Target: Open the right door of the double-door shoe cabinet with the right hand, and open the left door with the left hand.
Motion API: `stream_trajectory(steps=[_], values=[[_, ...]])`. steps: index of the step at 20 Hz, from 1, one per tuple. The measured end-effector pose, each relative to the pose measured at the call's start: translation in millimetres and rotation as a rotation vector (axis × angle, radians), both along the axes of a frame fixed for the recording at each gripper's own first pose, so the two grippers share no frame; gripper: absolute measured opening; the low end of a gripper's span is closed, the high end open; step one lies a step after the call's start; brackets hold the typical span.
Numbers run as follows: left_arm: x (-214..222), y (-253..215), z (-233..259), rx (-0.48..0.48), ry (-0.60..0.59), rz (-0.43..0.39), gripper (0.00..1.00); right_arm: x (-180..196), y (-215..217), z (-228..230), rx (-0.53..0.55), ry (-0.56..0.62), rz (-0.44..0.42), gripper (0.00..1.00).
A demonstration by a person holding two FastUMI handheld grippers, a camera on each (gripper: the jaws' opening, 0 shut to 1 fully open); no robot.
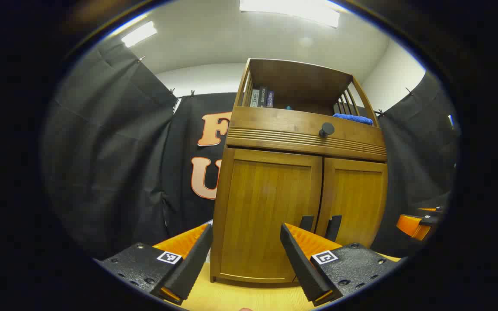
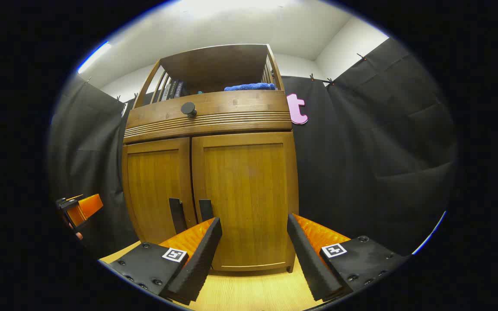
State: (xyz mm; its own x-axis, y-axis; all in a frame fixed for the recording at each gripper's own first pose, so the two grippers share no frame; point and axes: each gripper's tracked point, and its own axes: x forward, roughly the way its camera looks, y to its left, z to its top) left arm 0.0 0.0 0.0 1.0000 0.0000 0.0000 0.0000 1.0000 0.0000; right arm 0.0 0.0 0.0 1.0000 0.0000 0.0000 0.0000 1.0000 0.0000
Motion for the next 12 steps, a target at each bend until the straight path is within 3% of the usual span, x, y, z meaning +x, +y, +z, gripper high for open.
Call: stream_trajectory(steps=[1,3,5,8,11,12], values=[[-0.6,0.8,0.1,0.002,0.0,0.002,0.95,-0.8,0.8,0.2,0.001,0.001,0.001,1.0],[-2.4,1.2,0.4,0.004,0.0,0.007,0.95,-1.9,-0.1,0.4,0.004,0.002,0.004,0.89],[-2.2,2.8,0.2,0.004,0.002,0.01,0.98,-2.8,-1.0,0.2,0.005,0.004,0.008,0.93],[-3.0,3.2,0.6,0.006,0.005,0.011,0.95,-2.3,-0.2,0.4,0.004,0.006,0.012,1.0],[-3.2,3.0,1.5,0.01,0.002,0.011,0.98,-3.0,0.2,2.5,0.005,0.005,0.018,1.0],[-3.0,2.8,1.4,0.011,0.001,0.01,0.95,-2.7,0.3,3.3,0.005,0.002,0.019,0.98]])
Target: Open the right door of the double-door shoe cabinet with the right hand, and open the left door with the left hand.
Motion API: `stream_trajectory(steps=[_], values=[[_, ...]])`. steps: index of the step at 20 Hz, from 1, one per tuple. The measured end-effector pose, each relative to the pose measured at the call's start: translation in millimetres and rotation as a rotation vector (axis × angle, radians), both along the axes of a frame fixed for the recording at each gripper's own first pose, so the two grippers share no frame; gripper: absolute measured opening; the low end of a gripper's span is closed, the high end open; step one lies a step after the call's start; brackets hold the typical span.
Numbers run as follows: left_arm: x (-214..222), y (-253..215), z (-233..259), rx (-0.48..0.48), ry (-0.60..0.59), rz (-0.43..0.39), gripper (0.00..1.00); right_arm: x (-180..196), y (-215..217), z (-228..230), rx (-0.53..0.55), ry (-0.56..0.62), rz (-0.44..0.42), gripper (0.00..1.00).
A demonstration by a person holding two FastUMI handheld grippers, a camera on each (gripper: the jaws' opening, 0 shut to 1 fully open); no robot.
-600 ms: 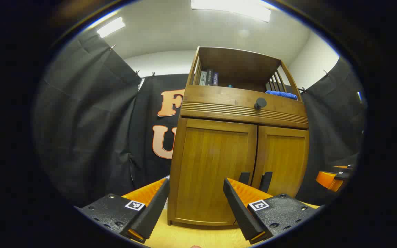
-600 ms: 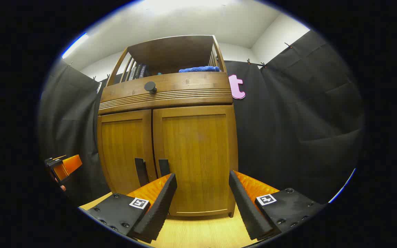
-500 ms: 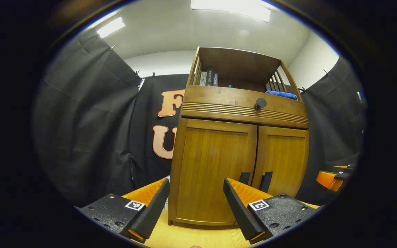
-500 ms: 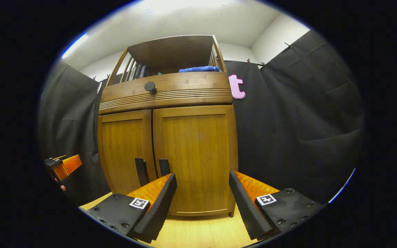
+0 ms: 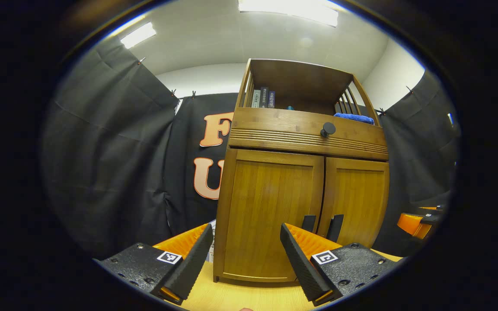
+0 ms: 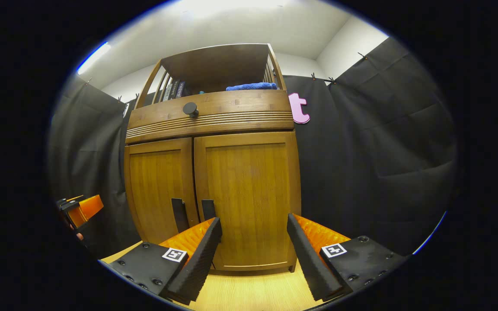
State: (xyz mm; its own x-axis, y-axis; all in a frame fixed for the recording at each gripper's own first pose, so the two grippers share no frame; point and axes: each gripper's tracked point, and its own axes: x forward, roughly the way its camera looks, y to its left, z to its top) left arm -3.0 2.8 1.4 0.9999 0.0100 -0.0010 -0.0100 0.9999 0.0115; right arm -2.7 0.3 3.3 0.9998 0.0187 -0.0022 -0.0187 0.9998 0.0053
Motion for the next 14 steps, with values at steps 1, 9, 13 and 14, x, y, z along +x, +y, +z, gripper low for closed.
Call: stream_trajectory(steps=[1,9,13,14], values=[[1,0,1,0.002,-0.001,0.0,0.95,0,0,1,0.0,-0.001,0.0,0.98],[3,2,-3,0.001,0.007,0.001,0.95,2,7,8,-0.008,-0.026,0.023,0.89],[3,6,-2,0.011,0.009,0.007,0.98,29,15,18,-0.038,-0.065,0.053,0.89],[3,6,-3,0.011,0.01,0.006,0.94,37,17,21,-0.044,-0.073,0.056,0.89]])
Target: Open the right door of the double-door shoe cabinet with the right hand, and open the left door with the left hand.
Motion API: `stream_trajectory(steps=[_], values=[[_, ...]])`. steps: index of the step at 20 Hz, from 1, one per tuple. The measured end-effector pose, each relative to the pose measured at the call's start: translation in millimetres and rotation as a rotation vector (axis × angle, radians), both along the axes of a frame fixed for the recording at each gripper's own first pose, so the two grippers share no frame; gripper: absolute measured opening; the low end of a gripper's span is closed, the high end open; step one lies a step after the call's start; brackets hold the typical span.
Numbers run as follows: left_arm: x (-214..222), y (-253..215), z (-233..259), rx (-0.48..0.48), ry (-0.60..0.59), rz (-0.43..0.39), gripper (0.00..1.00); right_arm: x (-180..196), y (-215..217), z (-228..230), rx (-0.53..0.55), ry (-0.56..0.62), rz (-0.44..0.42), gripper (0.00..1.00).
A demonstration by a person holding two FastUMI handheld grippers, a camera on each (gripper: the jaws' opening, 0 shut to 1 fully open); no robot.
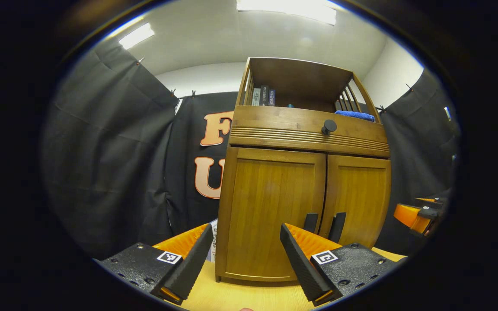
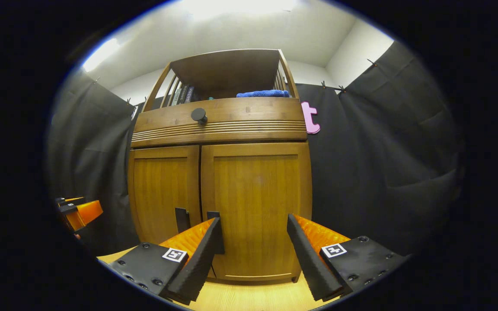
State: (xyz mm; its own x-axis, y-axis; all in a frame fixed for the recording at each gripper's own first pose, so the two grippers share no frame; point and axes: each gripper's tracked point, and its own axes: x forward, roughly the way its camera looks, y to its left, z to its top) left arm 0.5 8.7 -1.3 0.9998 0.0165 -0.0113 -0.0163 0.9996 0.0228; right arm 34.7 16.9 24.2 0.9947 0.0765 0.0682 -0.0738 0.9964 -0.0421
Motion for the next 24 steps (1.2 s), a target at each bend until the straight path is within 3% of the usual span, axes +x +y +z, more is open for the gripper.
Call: stream_trajectory(steps=[1,2,3,4,5,10,16,17,19,20,24], values=[[1,1,0,0.0,0.002,0.001,0.98,9,4,3,-0.001,-0.007,0.007,0.94],[0,2,1,0.0,0.001,0.005,0.95,16,8,2,0.004,-0.005,0.013,1.0],[1,3,2,-0.003,0.0,0.009,0.98,23,15,-2,0.015,0.003,0.025,0.98],[1,4,2,-0.007,-0.001,0.012,0.95,29,22,-7,0.028,0.013,0.04,0.93],[2,5,3,-0.011,-0.001,0.013,0.98,38,29,-14,0.036,0.026,0.05,0.98],[-1,14,5,-0.002,-0.016,0.041,0.91,73,48,-57,0.048,0.141,0.083,0.98],[2,21,2,0.003,-0.003,0.06,0.98,97,51,-102,0.002,0.221,0.086,1.0],[3,21,2,0.004,-0.002,0.059,0.94,101,55,-107,0.002,0.232,0.096,0.98],[2,20,3,0.006,-0.007,0.055,0.98,111,64,-117,-0.002,0.253,0.108,0.98],[2,20,3,0.007,-0.01,0.054,0.98,115,68,-122,-0.005,0.261,0.111,0.89],[2,23,6,0.016,-0.019,0.055,0.95,129,71,-131,-0.013,0.285,0.098,0.89]])
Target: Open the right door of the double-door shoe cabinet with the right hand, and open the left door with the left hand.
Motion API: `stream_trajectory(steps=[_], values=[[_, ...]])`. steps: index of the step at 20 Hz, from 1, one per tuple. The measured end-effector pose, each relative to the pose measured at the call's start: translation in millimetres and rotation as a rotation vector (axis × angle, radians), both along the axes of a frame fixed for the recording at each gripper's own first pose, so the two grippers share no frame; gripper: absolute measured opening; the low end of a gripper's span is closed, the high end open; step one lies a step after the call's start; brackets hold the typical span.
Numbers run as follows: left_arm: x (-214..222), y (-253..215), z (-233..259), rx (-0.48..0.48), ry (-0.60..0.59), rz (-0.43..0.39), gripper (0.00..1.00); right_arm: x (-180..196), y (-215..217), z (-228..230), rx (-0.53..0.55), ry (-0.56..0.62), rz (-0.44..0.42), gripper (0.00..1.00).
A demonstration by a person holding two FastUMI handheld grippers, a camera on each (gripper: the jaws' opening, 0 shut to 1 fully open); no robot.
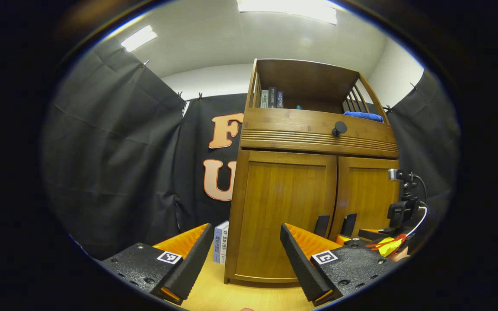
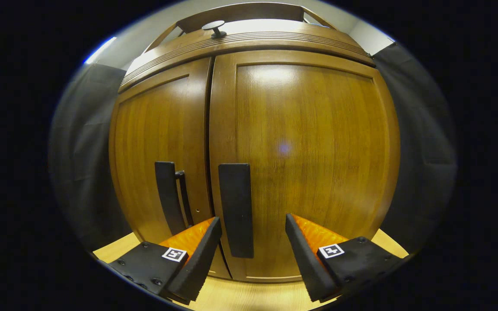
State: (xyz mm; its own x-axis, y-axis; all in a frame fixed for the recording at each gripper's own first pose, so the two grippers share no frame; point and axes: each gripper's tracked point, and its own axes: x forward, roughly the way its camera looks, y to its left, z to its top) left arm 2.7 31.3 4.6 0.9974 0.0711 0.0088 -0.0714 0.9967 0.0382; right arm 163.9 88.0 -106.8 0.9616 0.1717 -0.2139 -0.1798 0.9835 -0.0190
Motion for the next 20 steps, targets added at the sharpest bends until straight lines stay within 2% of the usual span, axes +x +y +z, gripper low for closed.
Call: stream_trajectory(steps=[1,3,4,5,6,7,8,9,10,12,14,15,17,18,19,20], values=[[0,1,1,0.002,-0.005,0.003,0.95,2,1,-2,0.001,0.007,0.0,0.94],[2,4,2,0.008,-0.009,0.008,0.96,8,3,-6,-0.002,0.018,-0.001,0.79],[3,5,2,0.011,-0.008,0.01,0.98,11,3,-7,-0.003,0.023,-0.003,0.77],[4,7,2,0.013,-0.008,0.013,0.96,12,4,-7,0.003,0.029,0.003,0.83],[4,9,1,0.014,-0.007,0.017,0.94,9,7,-6,0.013,0.026,0.005,0.75],[5,10,0,0.014,-0.005,0.018,0.98,11,15,-9,0.019,0.023,0.028,0.67],[6,10,0,0.014,-0.004,0.018,0.94,13,18,-16,0.001,0.042,0.035,0.62],[7,11,-1,0.014,-0.003,0.017,0.98,12,16,-10,-0.002,0.022,0.02,0.57],[7,11,-1,0.014,-0.003,0.017,0.95,12,13,-13,-0.004,0.037,0.014,0.52],[7,13,0,0.011,-0.005,0.022,0.98,11,16,-10,0.015,0.03,0.023,0.42],[8,14,-2,0.004,0.002,0.021,0.95,12,17,-11,0.016,0.038,0.033,0.33],[8,15,-4,0.001,0.005,0.023,0.95,12,17,-11,0.015,0.037,0.033,0.38],[5,16,-5,-0.007,0.01,0.024,0.95,12,16,-12,0.011,0.044,0.031,0.29],[5,15,-4,-0.006,0.012,0.022,0.95,10,16,-11,0.013,0.05,0.032,0.34],[4,14,-4,-0.005,0.013,0.018,0.92,9,16,-12,0.017,0.053,0.035,0.29],[2,13,-4,-0.002,0.015,0.017,0.95,5,15,-11,0.023,0.055,0.039,0.32]])
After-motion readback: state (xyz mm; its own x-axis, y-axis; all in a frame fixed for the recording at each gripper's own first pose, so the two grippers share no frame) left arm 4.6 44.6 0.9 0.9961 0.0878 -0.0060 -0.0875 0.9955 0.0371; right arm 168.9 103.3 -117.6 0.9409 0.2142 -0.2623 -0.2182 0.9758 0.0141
